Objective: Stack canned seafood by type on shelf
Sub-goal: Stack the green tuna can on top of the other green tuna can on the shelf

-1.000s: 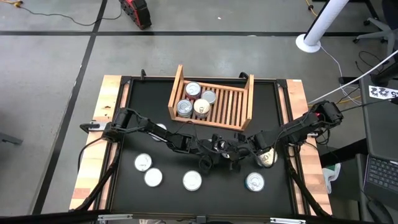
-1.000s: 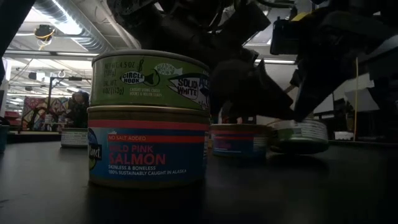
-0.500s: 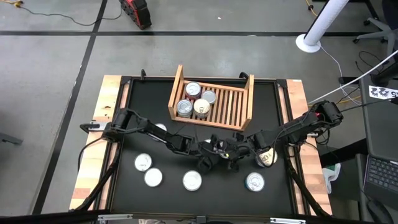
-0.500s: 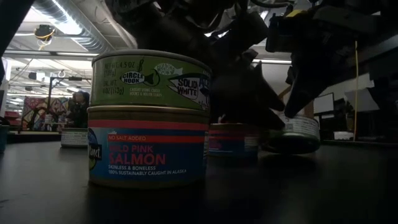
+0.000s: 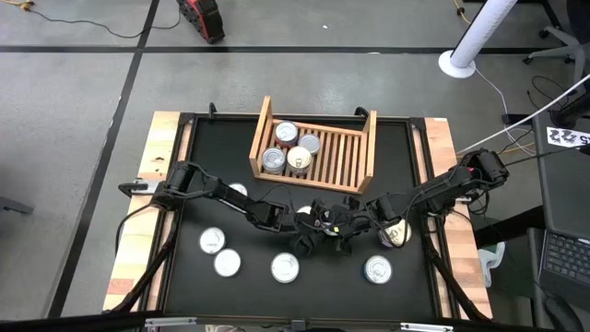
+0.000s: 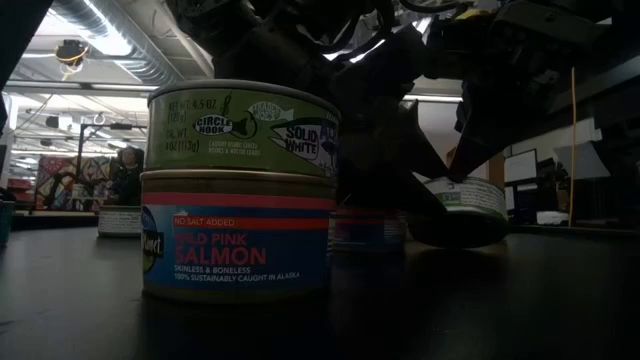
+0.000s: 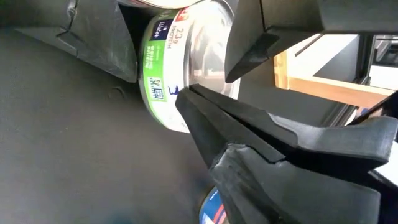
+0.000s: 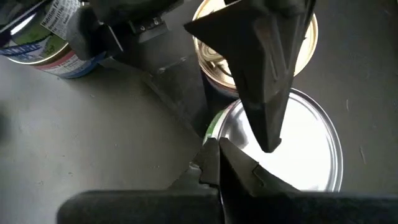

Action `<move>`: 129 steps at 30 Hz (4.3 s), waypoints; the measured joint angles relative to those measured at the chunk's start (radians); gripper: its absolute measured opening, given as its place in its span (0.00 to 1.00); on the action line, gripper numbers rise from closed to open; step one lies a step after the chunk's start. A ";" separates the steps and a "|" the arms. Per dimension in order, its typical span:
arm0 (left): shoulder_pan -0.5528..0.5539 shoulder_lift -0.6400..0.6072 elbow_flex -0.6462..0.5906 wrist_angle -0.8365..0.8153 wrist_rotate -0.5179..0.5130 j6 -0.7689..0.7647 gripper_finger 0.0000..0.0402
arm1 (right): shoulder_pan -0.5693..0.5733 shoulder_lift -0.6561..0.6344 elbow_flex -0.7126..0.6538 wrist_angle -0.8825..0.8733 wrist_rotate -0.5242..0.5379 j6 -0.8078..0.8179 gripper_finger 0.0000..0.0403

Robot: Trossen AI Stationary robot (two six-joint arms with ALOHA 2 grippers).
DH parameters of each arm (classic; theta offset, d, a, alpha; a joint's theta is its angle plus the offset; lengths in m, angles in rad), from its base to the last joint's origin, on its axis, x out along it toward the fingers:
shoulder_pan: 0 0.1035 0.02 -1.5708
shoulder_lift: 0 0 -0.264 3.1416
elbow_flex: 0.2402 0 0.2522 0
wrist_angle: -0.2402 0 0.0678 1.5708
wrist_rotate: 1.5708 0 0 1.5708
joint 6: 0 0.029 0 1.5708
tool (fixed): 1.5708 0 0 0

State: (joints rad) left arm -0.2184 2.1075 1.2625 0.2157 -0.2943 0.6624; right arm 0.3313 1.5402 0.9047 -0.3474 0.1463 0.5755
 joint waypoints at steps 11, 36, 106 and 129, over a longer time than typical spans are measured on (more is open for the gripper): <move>-0.004 0.000 0.000 -0.005 -0.002 0.042 0.60 | 0.000 0.000 0.000 0.036 0.004 0.000 0.00; -0.004 0.001 0.000 -0.005 -0.081 0.047 0.59 | 0.000 0.000 0.000 0.057 0.002 0.000 0.00; -0.065 0.002 -0.002 0.004 -0.216 0.105 0.35 | 0.002 -0.001 0.000 0.058 -0.040 0.003 0.12; -0.061 -0.003 0.002 0.041 -0.226 0.063 0.36 | 0.002 -0.246 0.000 -0.008 0.026 -0.070 0.42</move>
State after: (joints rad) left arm -0.2798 2.1049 1.2644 0.2567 -0.5200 0.7250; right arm 0.3332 1.2945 0.9051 -0.3551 0.1723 0.5056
